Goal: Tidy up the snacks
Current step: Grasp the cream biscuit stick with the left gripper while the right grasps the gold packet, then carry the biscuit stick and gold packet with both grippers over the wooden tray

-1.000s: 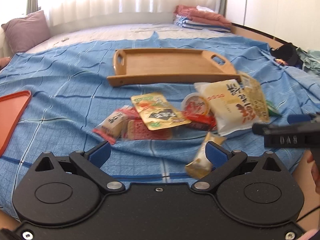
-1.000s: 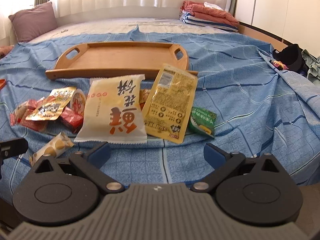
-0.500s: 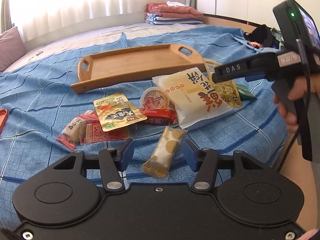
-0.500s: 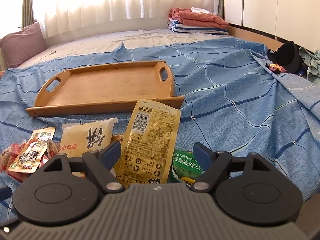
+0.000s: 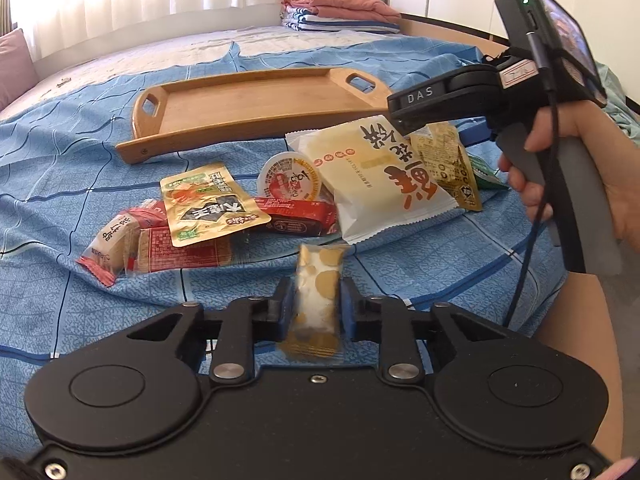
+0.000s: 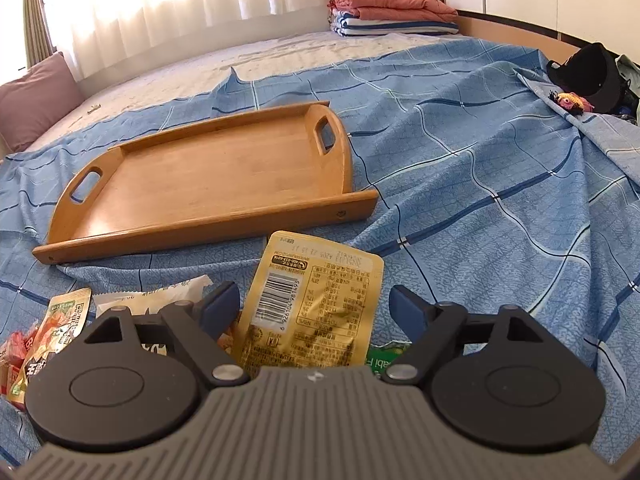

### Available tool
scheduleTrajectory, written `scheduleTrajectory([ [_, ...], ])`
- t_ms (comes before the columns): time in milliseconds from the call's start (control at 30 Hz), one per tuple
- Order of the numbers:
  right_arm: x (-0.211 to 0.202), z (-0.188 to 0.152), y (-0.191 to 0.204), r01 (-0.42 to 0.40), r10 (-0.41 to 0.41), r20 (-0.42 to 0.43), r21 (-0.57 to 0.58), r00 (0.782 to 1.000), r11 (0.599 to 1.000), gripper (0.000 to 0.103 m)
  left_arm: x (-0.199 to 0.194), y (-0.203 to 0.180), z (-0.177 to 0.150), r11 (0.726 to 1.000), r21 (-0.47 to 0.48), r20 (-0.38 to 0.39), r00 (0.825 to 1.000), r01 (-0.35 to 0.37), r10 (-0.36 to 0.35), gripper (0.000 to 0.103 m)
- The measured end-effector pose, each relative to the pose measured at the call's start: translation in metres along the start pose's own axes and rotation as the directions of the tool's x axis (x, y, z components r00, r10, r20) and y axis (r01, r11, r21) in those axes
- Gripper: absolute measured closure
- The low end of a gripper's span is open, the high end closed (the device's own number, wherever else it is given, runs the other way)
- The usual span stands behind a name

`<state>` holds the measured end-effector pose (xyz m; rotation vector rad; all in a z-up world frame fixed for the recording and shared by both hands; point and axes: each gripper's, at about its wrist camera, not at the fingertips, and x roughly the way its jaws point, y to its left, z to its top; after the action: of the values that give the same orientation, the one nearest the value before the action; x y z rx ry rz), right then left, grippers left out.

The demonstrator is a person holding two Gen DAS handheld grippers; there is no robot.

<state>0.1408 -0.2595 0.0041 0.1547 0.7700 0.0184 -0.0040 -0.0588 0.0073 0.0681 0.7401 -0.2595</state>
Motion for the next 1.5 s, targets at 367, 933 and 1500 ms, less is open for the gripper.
scheduleTrajectory([
  [367,-0.015,0.014,0.007,-0.028,0.027,-0.023,-0.019,0.999,0.999,0.035,-0.013,0.008,0.015,0.999,-0.05,0.04,0.999,0.02,-0.018,0.083],
  [933,-0.056,0.061,0.02,-0.04,0.049,0.096,-0.092,0.994,0.995,0.036,-0.03,0.042,0.091,0.995,-0.097,0.177,0.984,0.0,0.017,0.083],
  [1500,-0.006,0.154,0.05,-0.053,0.056,0.021,-0.117,0.998,0.992,0.036,0.055,0.102,0.193,0.974,-0.218,0.144,0.985,-0.066,0.099,0.083],
])
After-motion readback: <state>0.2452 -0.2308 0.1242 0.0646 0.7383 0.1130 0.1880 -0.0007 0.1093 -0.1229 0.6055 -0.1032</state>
